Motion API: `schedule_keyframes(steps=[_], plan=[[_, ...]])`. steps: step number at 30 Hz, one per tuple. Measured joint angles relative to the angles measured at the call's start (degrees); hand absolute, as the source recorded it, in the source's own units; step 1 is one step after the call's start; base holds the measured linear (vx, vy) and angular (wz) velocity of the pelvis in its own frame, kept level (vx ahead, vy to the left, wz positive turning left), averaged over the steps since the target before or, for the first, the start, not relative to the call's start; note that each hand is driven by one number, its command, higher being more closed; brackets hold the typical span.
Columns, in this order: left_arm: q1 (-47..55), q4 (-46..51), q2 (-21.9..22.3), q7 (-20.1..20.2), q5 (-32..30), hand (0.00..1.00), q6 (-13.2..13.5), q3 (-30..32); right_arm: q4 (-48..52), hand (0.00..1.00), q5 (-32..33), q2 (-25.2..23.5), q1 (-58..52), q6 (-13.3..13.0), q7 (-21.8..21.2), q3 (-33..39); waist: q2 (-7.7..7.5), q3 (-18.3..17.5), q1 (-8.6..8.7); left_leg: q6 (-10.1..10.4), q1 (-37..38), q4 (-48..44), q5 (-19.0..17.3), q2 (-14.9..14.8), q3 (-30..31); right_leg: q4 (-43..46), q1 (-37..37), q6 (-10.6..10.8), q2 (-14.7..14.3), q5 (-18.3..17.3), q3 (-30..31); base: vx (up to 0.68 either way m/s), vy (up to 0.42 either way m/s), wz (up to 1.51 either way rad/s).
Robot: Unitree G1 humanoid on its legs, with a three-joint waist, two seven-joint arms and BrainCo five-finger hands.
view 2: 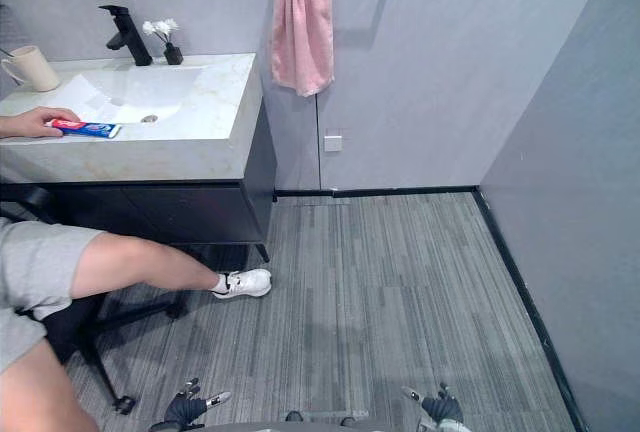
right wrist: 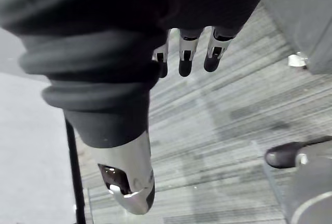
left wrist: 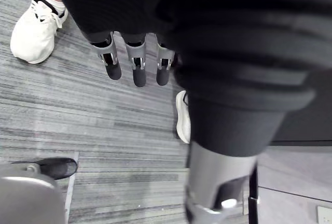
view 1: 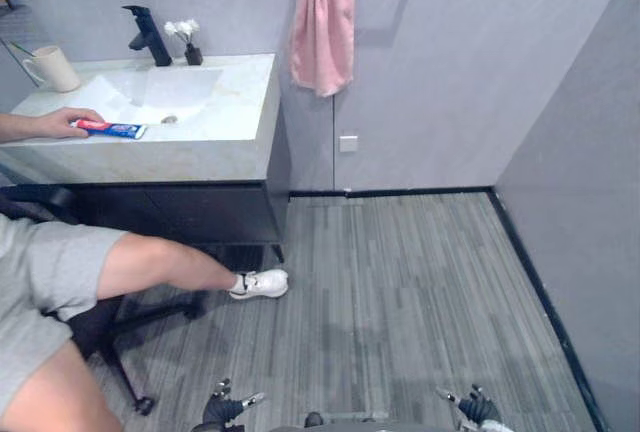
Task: Organize washtable
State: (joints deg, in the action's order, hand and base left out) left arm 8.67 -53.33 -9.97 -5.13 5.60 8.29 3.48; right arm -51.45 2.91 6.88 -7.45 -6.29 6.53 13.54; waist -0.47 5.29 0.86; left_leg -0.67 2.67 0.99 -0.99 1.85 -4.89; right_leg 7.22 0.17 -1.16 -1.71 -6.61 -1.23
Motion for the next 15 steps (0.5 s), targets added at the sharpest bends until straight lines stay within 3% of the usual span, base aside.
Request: schedule_keyframes(steps=[6,15], plan=[[0.3,2.7,-0.4,0.0,-1.8,0.00,0.9,1.2,4.0,0.00,-4.7,2.0,0.4,-0.7,-0.4,-0.7,0.25,0.7,0.18,0.0,2.4,0.5,0.0,0.2,0.1,-1.2,3.1,0.0,0.3,0.0,0.1,0.13,-0.004,-0.02],[0.7,8.4,-0.3,0.2,-1.8,0.00,1.2,-0.5,6.6,0.00,-5.2,3.4,0.8,-1.6,-1.7,-2.8,0.78,2.2,1.34,0.5,2.8,-0.2,-0.6,0.1,0.1,-1.4,3.7,0.2,0.3,0.0,0.4,0.03,-0.013,-0.02]])
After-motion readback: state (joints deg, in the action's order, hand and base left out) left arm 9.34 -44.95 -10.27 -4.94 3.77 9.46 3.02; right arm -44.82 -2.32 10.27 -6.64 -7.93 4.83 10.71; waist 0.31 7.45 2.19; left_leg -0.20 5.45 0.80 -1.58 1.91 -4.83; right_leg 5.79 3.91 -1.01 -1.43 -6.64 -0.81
